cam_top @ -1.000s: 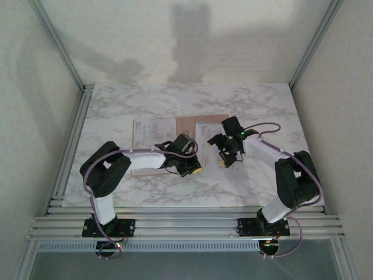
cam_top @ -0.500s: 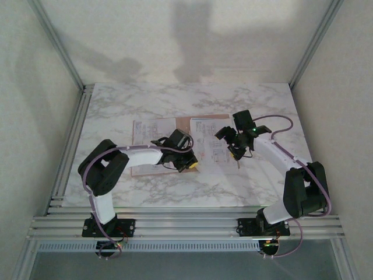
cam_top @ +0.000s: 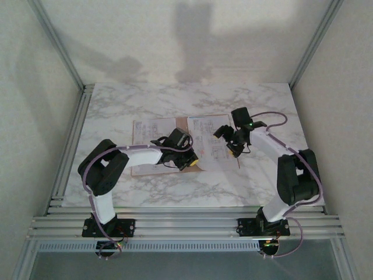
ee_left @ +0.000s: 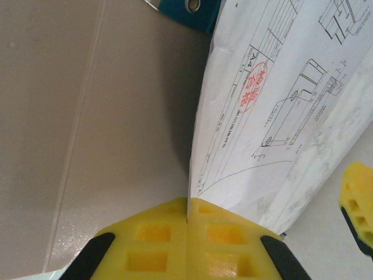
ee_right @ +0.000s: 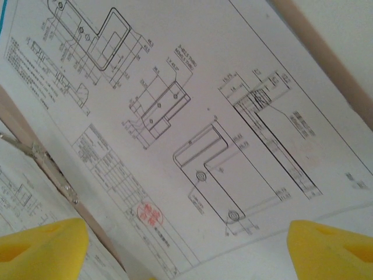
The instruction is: Put the files into the folder
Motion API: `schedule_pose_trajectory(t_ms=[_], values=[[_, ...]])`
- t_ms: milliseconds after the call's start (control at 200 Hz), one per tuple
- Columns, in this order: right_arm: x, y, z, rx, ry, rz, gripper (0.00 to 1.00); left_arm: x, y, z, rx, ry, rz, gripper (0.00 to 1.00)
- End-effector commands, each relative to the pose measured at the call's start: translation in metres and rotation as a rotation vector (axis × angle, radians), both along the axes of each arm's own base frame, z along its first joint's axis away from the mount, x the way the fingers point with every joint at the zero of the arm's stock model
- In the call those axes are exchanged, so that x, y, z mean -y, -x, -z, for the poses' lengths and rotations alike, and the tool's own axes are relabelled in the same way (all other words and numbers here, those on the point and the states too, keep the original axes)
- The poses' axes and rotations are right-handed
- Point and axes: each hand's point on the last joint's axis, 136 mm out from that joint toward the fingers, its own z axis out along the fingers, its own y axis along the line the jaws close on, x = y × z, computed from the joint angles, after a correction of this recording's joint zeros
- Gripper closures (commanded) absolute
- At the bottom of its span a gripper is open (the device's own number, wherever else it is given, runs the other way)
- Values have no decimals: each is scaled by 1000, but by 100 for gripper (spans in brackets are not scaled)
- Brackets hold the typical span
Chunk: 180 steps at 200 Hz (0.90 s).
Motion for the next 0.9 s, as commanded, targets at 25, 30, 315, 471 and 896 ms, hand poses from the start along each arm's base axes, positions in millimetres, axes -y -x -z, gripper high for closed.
schedule_pose_trajectory(t_ms=[25,30,315,471,896], values=[[-13,-12,5,-2,-62,-15,12,-6,-2,9,-9,-30,-30,99],[-13,-13,6,-4,-64,-14,12,-7,-2,9,-9,-31,-30,99],[-24,-17,28,-58,-116,32,13,-11,3,14,-23,-46,-28,77],[-22,-16,39,-81,-118,66,13,-12,3,16,-26,-54,-27,73],[-21,-15,57,-126,-104,94,13,-15,5,16,-25,-62,-25,71]])
